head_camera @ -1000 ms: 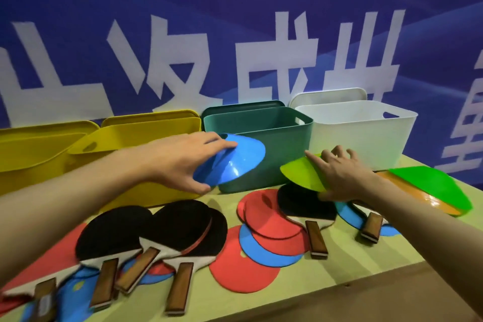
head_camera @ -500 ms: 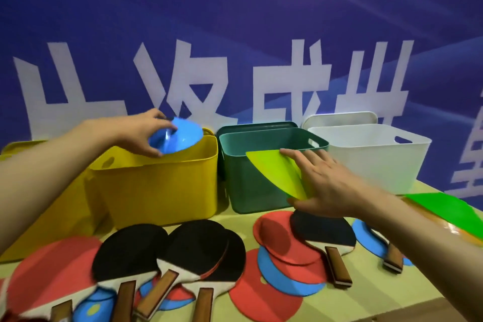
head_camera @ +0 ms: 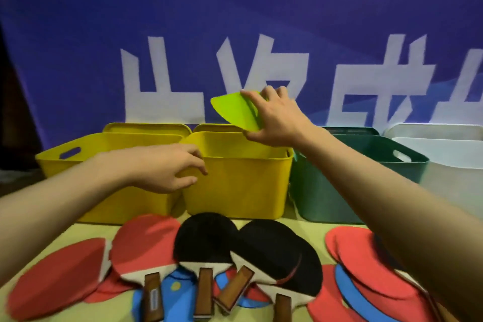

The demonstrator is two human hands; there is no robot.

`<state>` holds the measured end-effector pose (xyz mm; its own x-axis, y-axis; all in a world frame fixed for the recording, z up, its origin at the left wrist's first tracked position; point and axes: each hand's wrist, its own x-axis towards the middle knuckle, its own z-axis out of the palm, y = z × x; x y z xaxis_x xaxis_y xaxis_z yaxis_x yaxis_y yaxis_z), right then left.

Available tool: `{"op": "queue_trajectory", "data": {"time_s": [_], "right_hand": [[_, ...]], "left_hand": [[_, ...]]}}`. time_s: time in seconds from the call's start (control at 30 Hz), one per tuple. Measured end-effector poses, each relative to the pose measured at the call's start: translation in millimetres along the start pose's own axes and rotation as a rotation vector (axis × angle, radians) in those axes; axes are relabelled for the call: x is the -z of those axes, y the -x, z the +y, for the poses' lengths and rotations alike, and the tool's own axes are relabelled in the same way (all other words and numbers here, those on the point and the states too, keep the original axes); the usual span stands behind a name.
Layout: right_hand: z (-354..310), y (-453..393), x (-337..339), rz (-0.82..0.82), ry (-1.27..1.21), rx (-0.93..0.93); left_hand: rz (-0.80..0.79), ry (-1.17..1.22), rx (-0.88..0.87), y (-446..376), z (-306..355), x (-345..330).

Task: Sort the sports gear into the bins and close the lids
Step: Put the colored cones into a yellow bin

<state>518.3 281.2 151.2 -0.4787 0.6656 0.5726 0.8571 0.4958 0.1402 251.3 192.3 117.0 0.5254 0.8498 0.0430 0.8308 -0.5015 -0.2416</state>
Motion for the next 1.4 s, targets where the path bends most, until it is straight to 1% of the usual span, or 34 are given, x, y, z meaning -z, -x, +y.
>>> {"op": "queue_trajectory", "data": {"time_s": [0.03, 0.1, 0.17, 0.2, 0.23, 0.3, 0.4, 0.5, 0.6, 0.67, 0.87, 1.0, 1.1, 1.17, 1.27, 1.4], "right_hand": [[-8.1, -17.5, -9.7, -0.044, 0.003, -0.011], [-21.0, -36.9, -30.0, -0.233, 0.050, -0.018], [-28.9, -37.2, -48.4, -0.441, 0.078, -0.008], [-31.2, -31.5, -53.7, -0.486, 0.067, 0.009], [-32.5, -22.8, -55.8, -0.486, 0.053, 0.029], [-26.7, 1.0, -51.1, -0.420, 0.028, 0.069], [-1.5, 52.1, -31.0, -0.345, 0.007, 0.115], [44.3, 118.5, -7.7, -0.328, 0.060, 0.064], [104.9, 194.0, 17.7, -0.384, 0.115, -0.099], [145.4, 244.2, 36.2, -0.418, 0.132, -0.223], [240.7, 380.2, 92.1, -0.494, 0.238, -0.622], [299.5, 446.8, 92.5, -0.568, 0.229, -0.855], [330.1, 479.6, 80.1, -0.616, 0.136, -0.969], [340.8, 486.3, 70.2, -0.636, 0.066, -1.007], [354.7, 482.8, 56.6, -0.657, -0.013, -0.997], [368.9, 466.6, 41.7, -0.683, -0.024, -0.994]], "left_hand": [[-0.011, 0.001, 0.006, 12.0, -1.2, -0.5], [-0.035, 0.000, 0.025, 29.0, -4.4, -1.5], [-0.044, 0.002, 0.035, 35.6, -7.9, -3.2], [-0.042, 0.009, 0.033, 35.8, -9.7, -4.4], [-0.041, 0.022, 0.034, 34.5, -11.1, -5.6], [-0.028, 0.041, 0.018, 26.2, -9.5, -8.0], [-0.002, 0.061, -0.037, 2.7, 2.3, -10.0], [0.021, 0.095, -0.099, -28.8, 31.0, -10.8], [0.070, 0.169, -0.219, -63.3, 75.5, -8.6], [0.081, 0.169, -0.285, -85.4, 106.1, -4.5], [0.058, 0.065, -0.435, -154.6, 210.9, 22.4], [0.037, 0.015, -0.507, -191.1, 262.6, 32.8], [0.018, -0.022, -0.539, -211.8, 291.7, 35.3], [0.003, -0.045, -0.546, -220.6, 304.6, 36.2], [-0.022, -0.068, -0.553, -232.9, 320.2, 36.9], [-0.038, -0.082, -0.556, -245.3, 331.6, 33.2]]}}
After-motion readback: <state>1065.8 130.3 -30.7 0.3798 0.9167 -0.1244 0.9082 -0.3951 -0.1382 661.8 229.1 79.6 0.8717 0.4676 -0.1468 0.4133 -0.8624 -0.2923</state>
